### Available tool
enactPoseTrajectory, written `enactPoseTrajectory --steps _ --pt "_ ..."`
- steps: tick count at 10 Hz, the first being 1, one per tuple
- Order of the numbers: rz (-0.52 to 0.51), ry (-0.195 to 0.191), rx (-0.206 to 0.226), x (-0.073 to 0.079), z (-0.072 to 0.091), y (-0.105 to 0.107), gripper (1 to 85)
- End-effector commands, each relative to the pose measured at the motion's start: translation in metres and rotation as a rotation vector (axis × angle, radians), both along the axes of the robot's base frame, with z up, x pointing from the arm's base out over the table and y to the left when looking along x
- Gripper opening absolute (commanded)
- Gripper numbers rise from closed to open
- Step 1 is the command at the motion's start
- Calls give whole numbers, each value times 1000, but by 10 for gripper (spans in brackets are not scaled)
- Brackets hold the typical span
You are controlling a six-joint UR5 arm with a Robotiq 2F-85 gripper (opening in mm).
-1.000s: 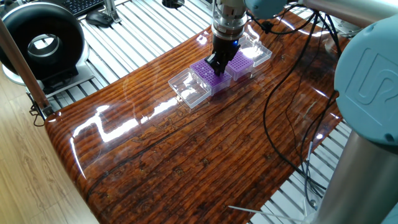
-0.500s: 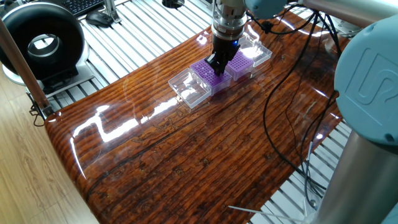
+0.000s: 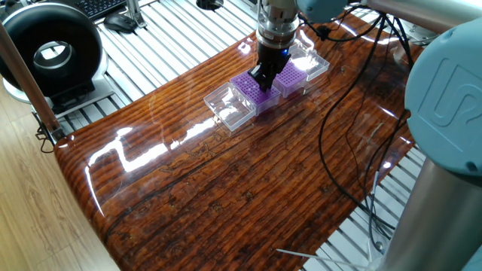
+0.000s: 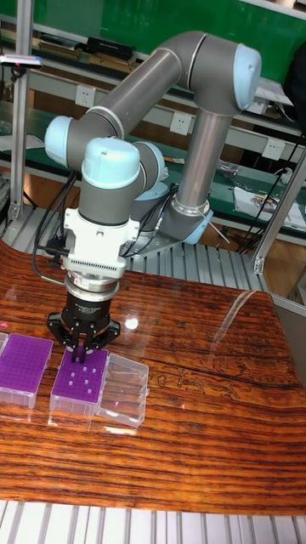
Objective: Transfer all small pipette tips from one holder to another
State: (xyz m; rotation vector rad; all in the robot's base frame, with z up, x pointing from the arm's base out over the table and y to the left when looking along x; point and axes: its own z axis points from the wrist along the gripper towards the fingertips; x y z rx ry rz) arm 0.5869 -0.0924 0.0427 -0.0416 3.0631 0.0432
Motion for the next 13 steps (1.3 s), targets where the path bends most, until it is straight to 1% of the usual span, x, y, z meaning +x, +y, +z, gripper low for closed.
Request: enactPoseTrajectory --steps 1,3,6,7,8,9,12,13 --pt "-4 -5 15 1 0 0 180" --pt "-4 -3 10 -1 0 -4 160" --pt "-5 -2 10 0 2 -5 147" --pt "-5 0 7 -1 2 -6 127" --pt "-8 0 6 -1 2 -6 90" --pt "-15 0 -4 -1 2 -8 10" --pt "-21 -9 -4 2 0 -6 10" --pt "-22 -14 -13 2 -1 -7 10"
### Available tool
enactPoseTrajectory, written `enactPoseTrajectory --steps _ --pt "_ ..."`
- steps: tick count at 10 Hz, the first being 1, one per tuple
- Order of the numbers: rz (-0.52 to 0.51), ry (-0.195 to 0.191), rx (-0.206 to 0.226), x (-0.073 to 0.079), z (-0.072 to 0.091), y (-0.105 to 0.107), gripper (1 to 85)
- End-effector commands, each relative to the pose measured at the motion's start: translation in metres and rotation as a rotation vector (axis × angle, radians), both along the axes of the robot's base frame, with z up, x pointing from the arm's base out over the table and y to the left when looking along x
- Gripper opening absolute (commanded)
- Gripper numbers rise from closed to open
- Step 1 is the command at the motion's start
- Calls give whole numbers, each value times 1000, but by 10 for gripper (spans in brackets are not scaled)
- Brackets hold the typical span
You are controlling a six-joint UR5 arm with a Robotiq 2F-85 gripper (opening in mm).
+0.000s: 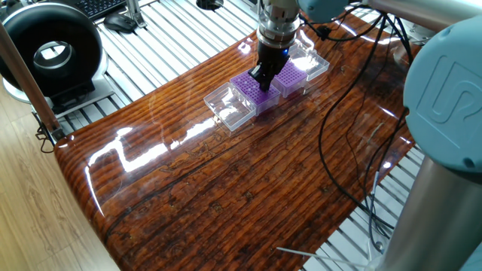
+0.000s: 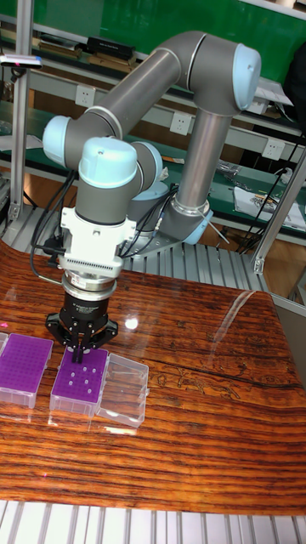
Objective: Transfer all small pipette tips from one holder to another
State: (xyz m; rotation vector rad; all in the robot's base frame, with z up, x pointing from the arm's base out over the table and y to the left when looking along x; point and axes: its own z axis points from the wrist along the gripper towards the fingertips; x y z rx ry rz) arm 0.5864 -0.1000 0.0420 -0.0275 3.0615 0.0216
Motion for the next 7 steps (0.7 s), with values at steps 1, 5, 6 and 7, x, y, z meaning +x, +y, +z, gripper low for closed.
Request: enactPoseTrajectory --steps 1,5,6,7 --pt "-14 -12 1 3 0 0 10" --pt "-40 0 -37 0 8 -1 10" --pt "-54 -8 -35 2 8 4 10" --pt "-52 -8 -36 4 8 3 10"
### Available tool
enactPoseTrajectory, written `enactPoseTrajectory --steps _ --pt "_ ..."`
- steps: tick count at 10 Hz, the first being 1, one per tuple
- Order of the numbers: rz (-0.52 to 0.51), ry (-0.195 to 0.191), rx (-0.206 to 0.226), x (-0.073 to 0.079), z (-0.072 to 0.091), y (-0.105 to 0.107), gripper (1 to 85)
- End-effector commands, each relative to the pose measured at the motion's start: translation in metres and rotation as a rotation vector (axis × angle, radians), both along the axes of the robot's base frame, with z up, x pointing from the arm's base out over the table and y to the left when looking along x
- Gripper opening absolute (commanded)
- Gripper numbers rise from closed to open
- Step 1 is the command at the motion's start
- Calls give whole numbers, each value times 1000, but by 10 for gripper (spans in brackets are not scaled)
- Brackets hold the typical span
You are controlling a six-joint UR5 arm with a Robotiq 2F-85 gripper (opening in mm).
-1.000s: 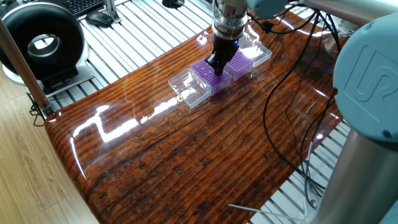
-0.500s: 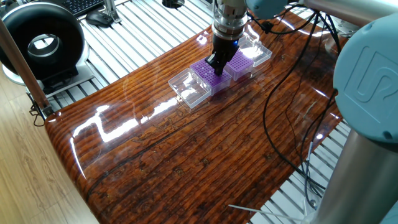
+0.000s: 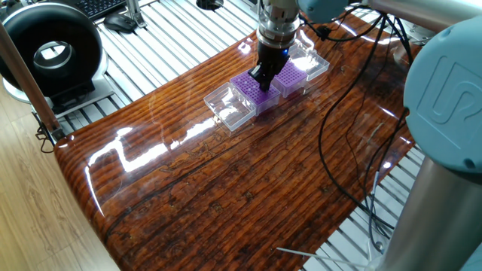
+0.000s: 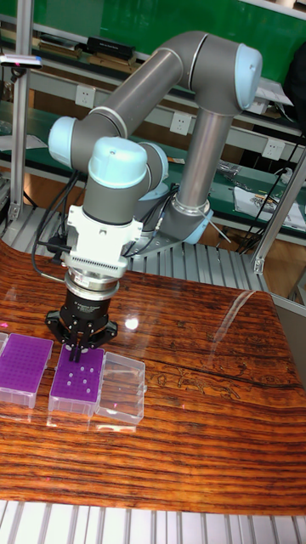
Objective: Transfer all small pipette tips from one holder to another
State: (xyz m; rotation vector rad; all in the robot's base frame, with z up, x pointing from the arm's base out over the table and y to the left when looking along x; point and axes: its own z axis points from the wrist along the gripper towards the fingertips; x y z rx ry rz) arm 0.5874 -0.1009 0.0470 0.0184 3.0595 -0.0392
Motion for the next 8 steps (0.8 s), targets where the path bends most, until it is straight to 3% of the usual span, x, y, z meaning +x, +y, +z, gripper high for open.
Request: enactPoseTrajectory --steps 1,5,7,8 --pt "-25 -6 0 3 3 3 10" --pt "-42 -7 -12 5 11 0 10" --pt "-57 -7 30 7 15 9 10" --pt "-56 -10 27 9 17 7 10"
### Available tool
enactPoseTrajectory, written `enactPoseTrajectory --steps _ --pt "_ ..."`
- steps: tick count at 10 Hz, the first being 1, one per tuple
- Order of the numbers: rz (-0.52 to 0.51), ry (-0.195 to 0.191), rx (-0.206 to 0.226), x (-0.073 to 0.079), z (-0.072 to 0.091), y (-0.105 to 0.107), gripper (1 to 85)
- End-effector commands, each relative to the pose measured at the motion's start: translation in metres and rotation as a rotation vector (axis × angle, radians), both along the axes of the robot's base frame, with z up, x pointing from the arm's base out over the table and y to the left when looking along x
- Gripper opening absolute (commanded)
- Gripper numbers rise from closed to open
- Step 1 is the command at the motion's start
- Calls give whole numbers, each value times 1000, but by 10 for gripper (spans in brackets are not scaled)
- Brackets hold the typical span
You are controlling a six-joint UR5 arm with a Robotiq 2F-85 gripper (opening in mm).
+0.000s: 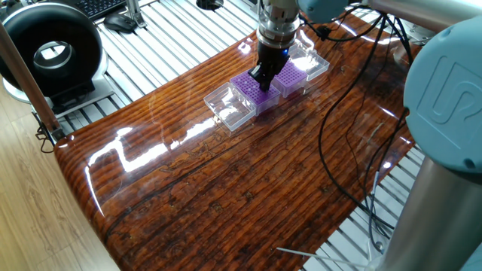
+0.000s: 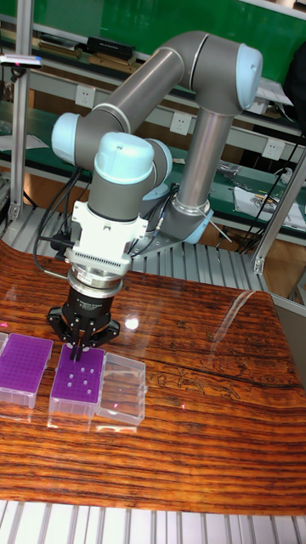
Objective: Transfer all small pipette tips from one holder to another
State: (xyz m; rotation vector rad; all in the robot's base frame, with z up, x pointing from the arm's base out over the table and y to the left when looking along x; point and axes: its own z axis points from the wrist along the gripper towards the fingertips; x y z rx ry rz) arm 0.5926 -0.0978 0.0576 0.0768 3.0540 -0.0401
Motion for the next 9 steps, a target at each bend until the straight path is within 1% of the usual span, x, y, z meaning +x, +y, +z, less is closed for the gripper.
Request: enactPoseTrajectory --steps 1,4,6,9 --pt "-14 -10 22 5 9 2 10" --pt "-11 -13 17 5 16 -2 10" --pt "-11 -7 9 5 23 -4 10" --pt "-11 -7 9 6 33 -7 10"
